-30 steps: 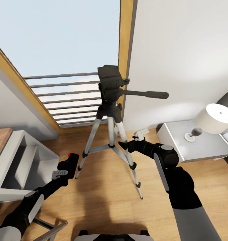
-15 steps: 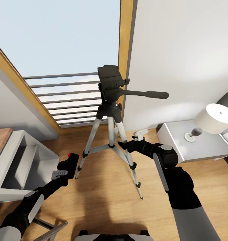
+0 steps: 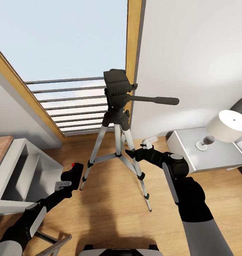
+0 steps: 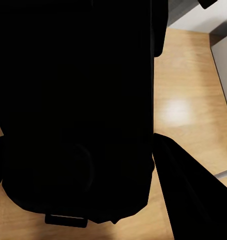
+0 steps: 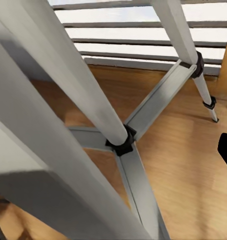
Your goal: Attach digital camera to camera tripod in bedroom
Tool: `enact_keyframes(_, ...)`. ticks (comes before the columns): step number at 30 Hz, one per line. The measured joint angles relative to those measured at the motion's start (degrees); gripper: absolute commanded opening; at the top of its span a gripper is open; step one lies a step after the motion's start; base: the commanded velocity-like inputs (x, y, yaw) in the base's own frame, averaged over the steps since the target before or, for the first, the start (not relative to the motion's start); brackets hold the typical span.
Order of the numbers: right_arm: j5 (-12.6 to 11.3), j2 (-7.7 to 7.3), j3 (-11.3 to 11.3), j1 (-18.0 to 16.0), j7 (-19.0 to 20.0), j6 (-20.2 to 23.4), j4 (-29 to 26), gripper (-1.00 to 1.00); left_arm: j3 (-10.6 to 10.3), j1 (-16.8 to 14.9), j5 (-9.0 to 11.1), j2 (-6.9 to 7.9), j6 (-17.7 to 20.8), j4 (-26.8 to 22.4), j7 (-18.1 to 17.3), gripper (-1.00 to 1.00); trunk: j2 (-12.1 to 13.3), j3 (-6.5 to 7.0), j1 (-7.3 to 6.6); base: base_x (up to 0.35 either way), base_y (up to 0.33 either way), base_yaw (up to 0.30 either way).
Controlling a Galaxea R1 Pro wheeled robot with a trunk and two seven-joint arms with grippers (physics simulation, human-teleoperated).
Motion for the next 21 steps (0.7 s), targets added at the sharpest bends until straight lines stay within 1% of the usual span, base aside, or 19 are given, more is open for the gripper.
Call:
enact_keyframes(6, -0.13, 0.59, -0.06, -0.05, -1.06, -0.72, 0.01, 1.00, 0.03, 0.00, -0.01, 0.01, 0.00, 0.02, 0.00, -1.00, 0.00, 0.00, 0.00, 0.000, 0.000, 0.000)
enact_keyframes(10, -0.14, 2.20, -0.03, -0.44, -3.27, -1.71, 0.23, 1.00, 0.04, 0.00, 0.02, 0.01, 0.00, 0.01, 0.00, -1.00, 0.00, 0.00, 0.00, 0.000, 0.000, 0.000)
enact_keyframes(12, -0.14, 2.57, -0.02, -0.66, -4.01, -1.85, 0.34, 1.00, 0.04, 0.00, 0.03, 0.04, 0.00, 0.00, 0.00, -1.00, 0.00, 0.00, 0.00, 0.000, 0.000, 0.000)
enact_keyframes(17, -0.26, 3.03, 0.00, -0.93, -5.01, -2.01, 0.45, 1.00, 0.05, 0.00, 0.04, 0.08, 0.00, -0.01, 0.00, -1.00, 0.00, 0.00, 0.00, 0.000, 0.000, 0.000)
enact_keyframes(21, -0.24, 3.13, 0.01, -0.95, -5.06, -2.02, 0.46, 1.00, 0.04, 0.00, 0.05, 0.05, 0.00, -0.01, 0.00, -1.00, 0.00, 0.00, 0.00, 0.000, 0.000, 0.000)
